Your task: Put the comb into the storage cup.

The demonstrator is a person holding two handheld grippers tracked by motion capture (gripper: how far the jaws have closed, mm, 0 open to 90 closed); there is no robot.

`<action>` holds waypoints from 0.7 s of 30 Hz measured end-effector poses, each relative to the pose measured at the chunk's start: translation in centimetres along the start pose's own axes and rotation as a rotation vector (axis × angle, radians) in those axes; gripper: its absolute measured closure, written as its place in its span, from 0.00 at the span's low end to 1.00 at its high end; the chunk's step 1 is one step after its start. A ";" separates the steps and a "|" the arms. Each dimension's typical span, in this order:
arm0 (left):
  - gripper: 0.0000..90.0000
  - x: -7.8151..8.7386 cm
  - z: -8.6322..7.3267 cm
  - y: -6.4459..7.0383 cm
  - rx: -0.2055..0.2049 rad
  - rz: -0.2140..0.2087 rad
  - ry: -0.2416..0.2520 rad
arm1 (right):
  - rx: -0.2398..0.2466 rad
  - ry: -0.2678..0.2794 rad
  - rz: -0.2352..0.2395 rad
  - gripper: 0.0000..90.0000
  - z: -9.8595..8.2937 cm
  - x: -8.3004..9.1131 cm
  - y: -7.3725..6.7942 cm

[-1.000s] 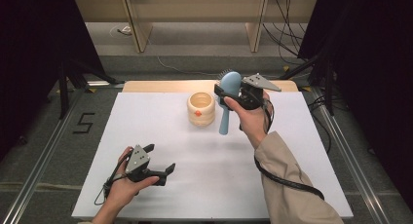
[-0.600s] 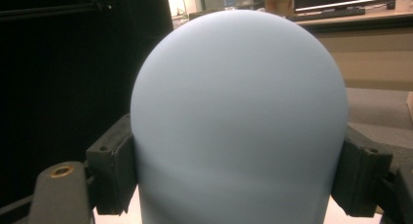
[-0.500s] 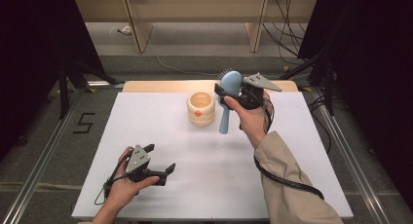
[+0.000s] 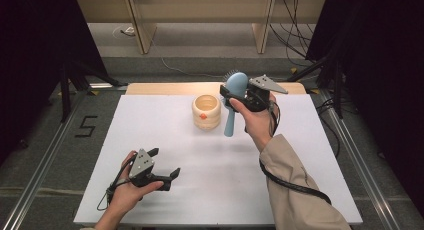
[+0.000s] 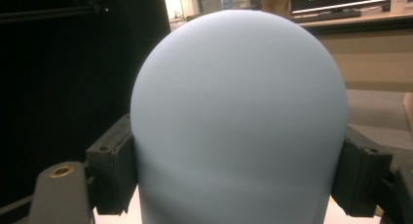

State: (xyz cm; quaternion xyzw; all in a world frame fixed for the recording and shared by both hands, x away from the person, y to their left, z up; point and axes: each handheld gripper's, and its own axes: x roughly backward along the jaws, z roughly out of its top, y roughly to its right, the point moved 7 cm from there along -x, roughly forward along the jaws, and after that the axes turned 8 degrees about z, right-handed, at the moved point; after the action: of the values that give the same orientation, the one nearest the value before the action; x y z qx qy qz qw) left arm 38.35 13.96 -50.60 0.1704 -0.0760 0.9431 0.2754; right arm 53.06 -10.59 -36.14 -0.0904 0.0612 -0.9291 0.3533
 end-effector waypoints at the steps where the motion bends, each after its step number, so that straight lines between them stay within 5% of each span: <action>1: 0.00 0.0 0.0 0.0 -0.002 -0.001 0.000 | -0.001 0.000 -0.001 0.23 0.0 0.0 0.0; 21: 0.00 0.0 0.0 0.0 0.002 -0.001 0.000 | -0.006 0.014 -0.012 0.23 0.3 -0.4 0.4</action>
State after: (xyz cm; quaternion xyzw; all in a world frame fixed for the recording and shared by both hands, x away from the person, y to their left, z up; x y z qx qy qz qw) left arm 38.35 13.97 -50.64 0.1709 -0.0749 0.9430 0.2755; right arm 53.63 -10.64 -35.94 -0.0853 0.0659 -0.9316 0.3472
